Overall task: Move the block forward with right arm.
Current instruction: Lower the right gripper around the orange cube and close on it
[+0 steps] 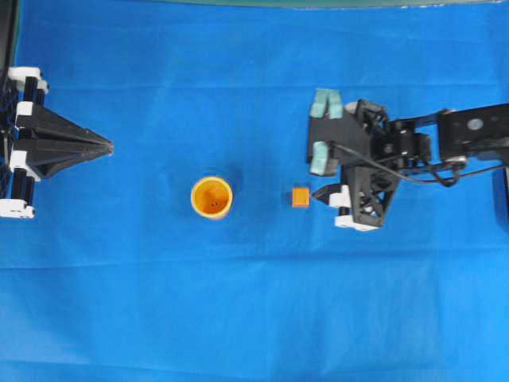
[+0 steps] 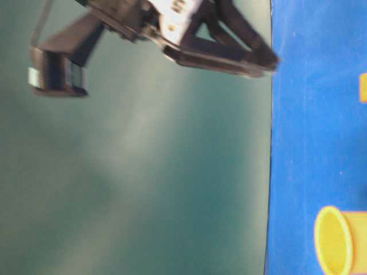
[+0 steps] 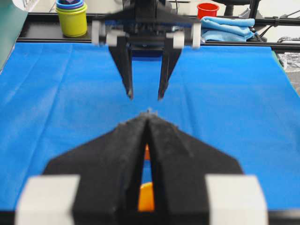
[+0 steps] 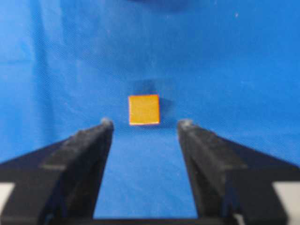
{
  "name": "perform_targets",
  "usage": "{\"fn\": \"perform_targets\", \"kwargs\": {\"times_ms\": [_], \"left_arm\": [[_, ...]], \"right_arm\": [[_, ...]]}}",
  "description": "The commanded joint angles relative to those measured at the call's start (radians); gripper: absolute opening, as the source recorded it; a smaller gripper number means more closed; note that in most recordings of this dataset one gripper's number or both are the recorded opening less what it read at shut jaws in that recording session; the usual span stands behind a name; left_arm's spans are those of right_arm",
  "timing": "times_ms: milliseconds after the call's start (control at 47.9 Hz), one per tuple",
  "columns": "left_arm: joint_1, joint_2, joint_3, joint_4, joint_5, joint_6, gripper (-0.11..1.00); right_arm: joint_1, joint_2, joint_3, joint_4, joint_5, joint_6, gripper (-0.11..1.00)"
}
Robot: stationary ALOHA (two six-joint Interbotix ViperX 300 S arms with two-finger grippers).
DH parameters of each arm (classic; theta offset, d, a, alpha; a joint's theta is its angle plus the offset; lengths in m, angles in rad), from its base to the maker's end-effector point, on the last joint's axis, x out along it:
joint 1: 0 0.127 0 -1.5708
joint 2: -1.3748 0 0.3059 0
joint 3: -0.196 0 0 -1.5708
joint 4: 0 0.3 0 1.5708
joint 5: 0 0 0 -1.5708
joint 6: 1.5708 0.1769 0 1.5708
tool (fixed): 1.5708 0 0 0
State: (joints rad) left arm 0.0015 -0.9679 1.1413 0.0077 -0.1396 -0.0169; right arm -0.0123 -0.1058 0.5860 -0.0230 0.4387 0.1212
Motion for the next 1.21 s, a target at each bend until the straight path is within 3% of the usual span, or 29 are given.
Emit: {"fn": "perform_targets", "kwargs": {"times_ms": [0, 334, 1189], "left_arm": [[0.002, 0.006, -0.032, 0.002, -0.006, 0.0, 0.01], [0.0, 0.005, -0.037, 0.002, -0.006, 0.0, 0.01], [0.0, 0.005, -0.04, 0.003, -0.006, 0.0, 0.01]], "right_arm": [[-0.003, 0.025, -0.038, -0.009, -0.008, -0.006, 0.64], [0.002, 0.147, -0.078, -0.011, -0.026, -0.063, 0.66], [0.025, 0.229, -0.038, -0.003, -0.107, -0.066, 0.66]]}}
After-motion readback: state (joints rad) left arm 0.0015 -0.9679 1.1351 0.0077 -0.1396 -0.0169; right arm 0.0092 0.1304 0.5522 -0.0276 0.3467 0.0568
